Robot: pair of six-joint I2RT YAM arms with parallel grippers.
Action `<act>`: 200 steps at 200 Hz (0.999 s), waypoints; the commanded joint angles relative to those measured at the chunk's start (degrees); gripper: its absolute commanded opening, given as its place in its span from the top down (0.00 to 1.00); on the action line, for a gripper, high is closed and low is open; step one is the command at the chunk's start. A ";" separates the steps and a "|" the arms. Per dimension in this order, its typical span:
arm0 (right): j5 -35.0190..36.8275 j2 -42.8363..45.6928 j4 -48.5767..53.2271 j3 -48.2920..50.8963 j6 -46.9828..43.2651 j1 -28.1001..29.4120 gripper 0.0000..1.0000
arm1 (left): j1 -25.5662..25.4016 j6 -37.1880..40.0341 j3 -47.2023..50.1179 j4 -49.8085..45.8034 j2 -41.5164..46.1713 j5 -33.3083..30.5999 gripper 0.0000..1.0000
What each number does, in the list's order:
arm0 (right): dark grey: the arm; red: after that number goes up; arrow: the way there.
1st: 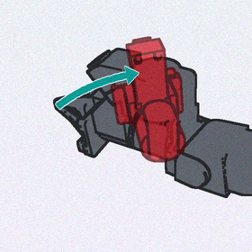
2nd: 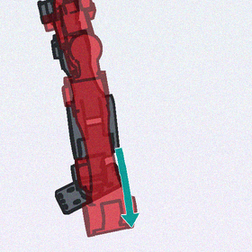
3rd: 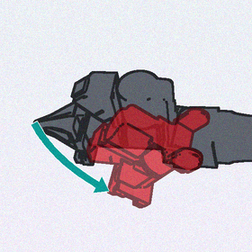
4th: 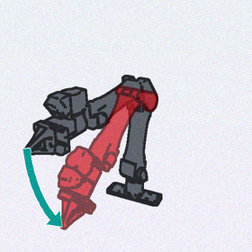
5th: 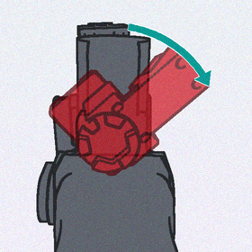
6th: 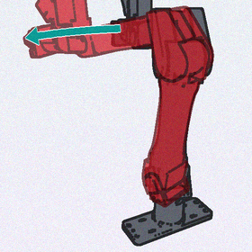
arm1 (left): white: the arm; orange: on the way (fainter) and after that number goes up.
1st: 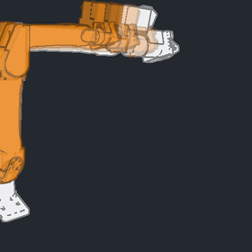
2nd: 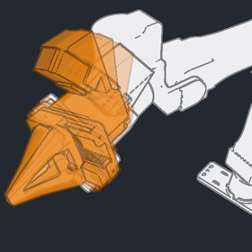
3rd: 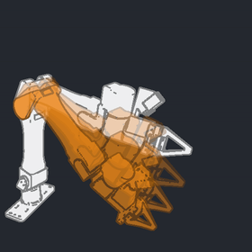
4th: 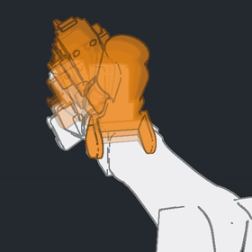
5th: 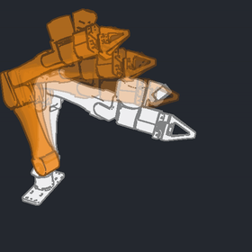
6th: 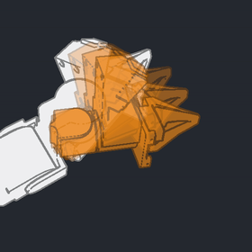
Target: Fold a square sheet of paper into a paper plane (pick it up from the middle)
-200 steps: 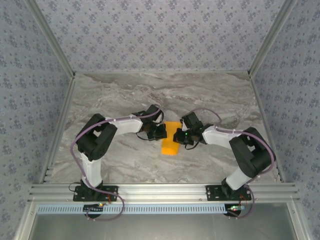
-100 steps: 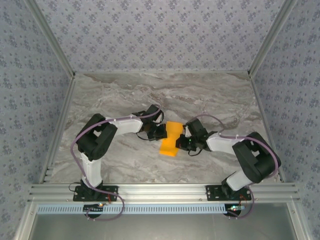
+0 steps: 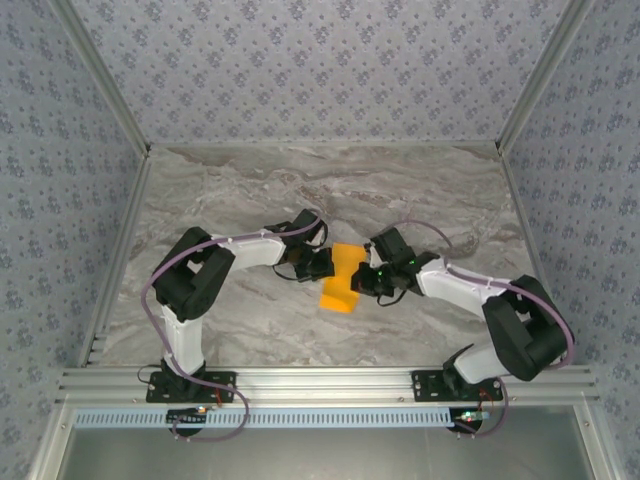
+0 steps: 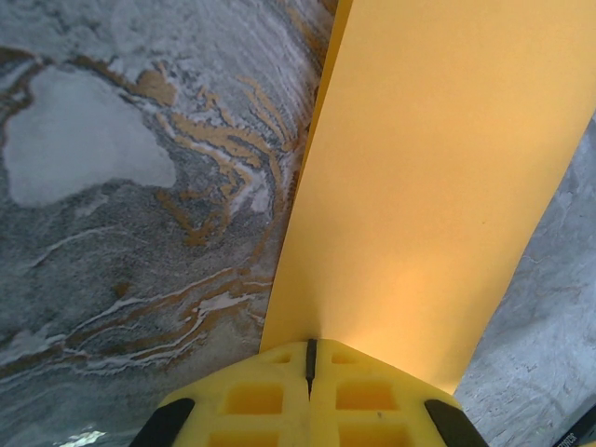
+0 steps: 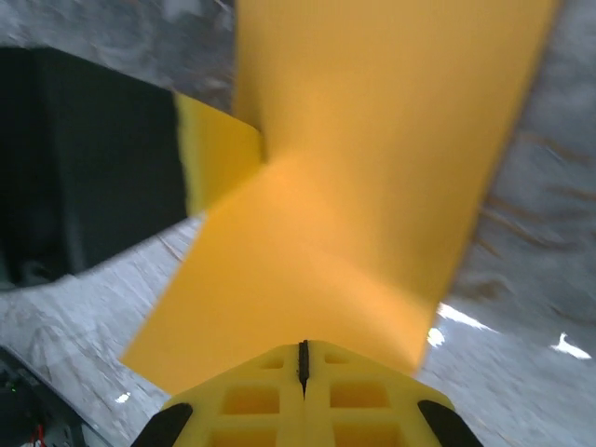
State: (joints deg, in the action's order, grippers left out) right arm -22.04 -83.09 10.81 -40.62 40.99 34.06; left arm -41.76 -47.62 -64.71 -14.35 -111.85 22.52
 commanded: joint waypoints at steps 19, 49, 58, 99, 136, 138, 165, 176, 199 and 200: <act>-2.76 -6.60 -4.96 0.08 0.66 1.70 1.00 | -0.55 -0.79 4.88 -12.15 -7.04 -8.11 1.00; -4.13 -8.62 -6.05 3.25 0.87 1.88 1.00 | -0.52 -0.83 4.99 -12.32 -7.15 -8.62 1.00; -4.23 -8.35 -5.73 4.71 0.84 1.94 1.00 | -0.52 -0.88 4.95 -12.40 -7.15 -8.77 1.00; -3.95 -2.66 -3.77 13.63 1.08 2.77 1.00 | -0.52 -0.81 4.68 -12.33 -7.43 -9.15 1.00; -3.85 2.04 0.79 16.18 1.39 3.82 1.00 | -0.48 -0.78 4.56 -12.28 -7.52 -9.03 1.00; -3.70 2.53 1.12 16.08 1.27 3.82 1.00 | -0.44 -0.74 4.63 -12.28 -7.51 -9.00 1.00; -1.13 6.61 5.38 10.56 0.24 3.97 1.00 | -0.50 -0.67 4.60 -12.29 -7.48 -8.97 1.00; -0.62 7.02 5.22 8.12 0.40 4.43 1.00 | -0.48 -0.69 4.51 -12.28 -7.46 -8.81 1.00; 1.33 5.94 4.05 3.84 0.10 5.27 1.00 | -0.48 -0.56 4.42 -12.34 -7.40 -8.77 1.00; 1.40 5.80 3.96 3.69 0.08 5.29 1.00 | -0.50 -0.60 4.37 -12.36 -7.41 -8.75 1.00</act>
State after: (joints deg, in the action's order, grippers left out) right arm -23.29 -77.28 12.40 -31.64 41.58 38.37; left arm -41.76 -47.64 -64.71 -14.35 -111.92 22.52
